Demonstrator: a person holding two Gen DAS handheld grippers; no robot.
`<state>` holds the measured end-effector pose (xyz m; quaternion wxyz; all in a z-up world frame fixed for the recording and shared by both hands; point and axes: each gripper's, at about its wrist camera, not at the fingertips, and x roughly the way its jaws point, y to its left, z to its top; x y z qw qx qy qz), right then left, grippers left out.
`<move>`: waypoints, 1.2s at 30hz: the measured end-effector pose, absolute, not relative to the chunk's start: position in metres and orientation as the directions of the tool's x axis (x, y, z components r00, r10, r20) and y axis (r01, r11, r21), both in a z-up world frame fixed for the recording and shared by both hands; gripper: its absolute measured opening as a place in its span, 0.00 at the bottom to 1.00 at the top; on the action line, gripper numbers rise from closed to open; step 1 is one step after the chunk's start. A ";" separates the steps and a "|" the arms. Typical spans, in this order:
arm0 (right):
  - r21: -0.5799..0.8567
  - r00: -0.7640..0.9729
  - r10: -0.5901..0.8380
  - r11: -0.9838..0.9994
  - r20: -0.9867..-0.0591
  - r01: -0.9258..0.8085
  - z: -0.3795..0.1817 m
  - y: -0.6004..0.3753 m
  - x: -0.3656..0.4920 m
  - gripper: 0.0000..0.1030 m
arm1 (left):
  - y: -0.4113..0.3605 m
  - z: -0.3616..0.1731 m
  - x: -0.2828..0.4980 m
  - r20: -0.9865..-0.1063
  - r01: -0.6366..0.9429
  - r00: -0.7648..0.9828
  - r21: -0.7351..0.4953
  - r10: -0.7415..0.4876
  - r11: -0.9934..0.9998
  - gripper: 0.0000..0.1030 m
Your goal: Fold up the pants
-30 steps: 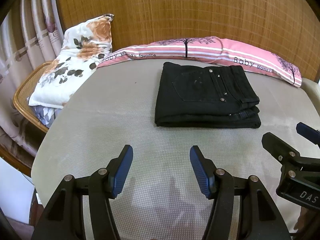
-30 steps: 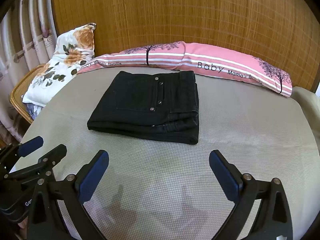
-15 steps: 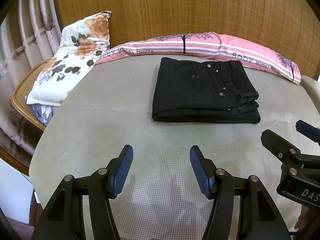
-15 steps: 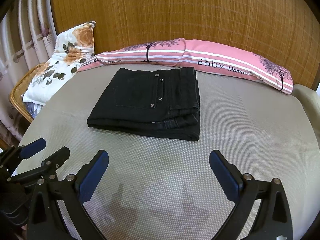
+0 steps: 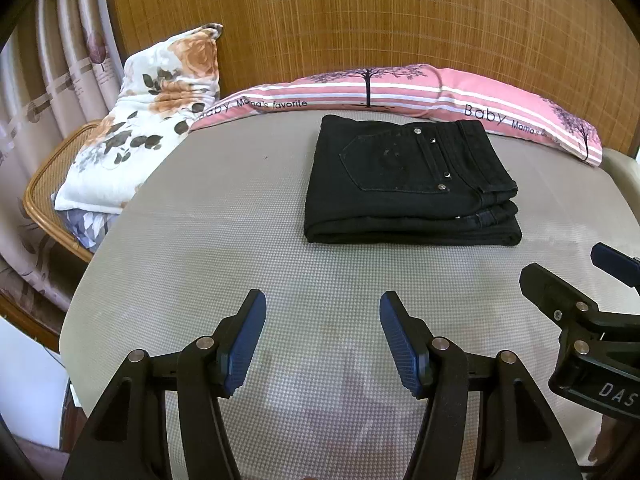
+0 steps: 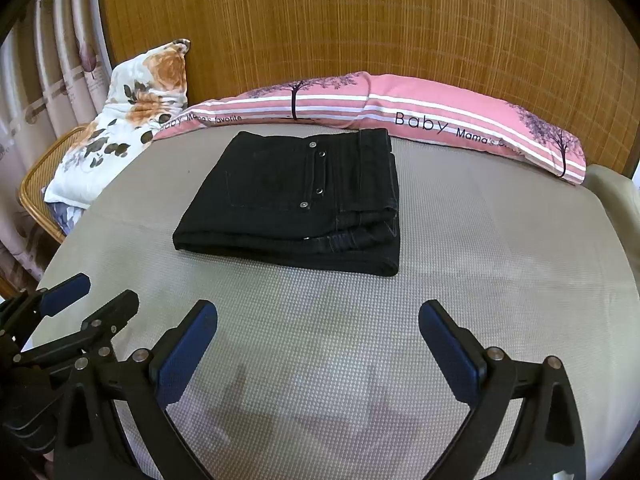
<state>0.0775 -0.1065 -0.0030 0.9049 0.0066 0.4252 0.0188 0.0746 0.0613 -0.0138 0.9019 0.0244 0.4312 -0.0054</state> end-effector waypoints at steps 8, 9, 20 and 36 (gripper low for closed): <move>0.029 0.632 0.041 0.999 -0.774 -0.030 -0.005 -0.106 0.077 0.97 | 0.061 -0.014 0.075 -0.779 0.033 0.627 0.039 0.010 0.999 0.58; 0.029 0.632 0.041 0.999 -0.774 -0.030 -0.005 -0.106 0.077 0.97 | 0.060 -0.014 0.075 -0.780 0.033 0.626 0.041 0.011 0.999 0.58; 0.029 0.625 0.043 0.999 -0.780 -0.033 -0.008 -0.106 0.077 0.97 | 0.059 -0.017 0.075 -0.782 0.037 0.624 0.038 0.007 0.999 0.58; 0.031 0.616 0.046 0.999 -0.787 -0.035 -0.012 -0.108 0.080 0.97 | 0.063 -0.024 0.081 -0.787 0.055 0.617 0.036 -0.005 0.998 0.58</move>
